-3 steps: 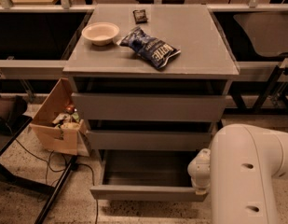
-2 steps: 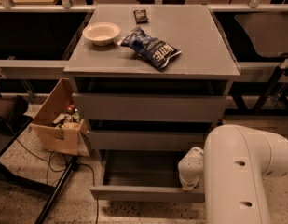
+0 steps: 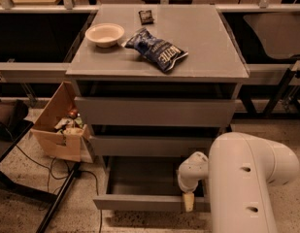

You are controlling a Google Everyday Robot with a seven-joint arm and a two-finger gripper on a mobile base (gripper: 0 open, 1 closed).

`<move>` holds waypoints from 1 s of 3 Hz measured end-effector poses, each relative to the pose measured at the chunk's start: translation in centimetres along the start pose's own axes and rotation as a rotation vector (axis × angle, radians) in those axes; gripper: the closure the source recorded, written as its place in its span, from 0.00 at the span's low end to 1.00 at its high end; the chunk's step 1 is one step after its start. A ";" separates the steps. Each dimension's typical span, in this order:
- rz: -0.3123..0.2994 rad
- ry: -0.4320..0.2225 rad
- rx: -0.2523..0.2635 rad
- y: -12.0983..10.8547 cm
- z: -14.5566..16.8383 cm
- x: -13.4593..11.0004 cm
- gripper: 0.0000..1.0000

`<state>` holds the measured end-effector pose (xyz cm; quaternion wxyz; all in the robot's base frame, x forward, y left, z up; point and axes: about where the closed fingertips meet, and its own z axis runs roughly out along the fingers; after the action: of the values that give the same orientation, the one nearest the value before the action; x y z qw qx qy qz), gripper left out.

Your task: Open bottom drawer

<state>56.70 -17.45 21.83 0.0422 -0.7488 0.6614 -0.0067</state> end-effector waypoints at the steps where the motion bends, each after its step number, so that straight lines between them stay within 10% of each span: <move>1: 0.000 0.000 0.000 0.0 0.0 0.0 0.00; 3: 0.152 -0.027 -0.196 9.9 3.8 2.3 0.41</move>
Offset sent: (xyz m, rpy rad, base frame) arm -0.0812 -0.0269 -0.0784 0.0284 0.2174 -0.1076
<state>47.41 -20.70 17.26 -0.0219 -0.6970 0.7131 0.0712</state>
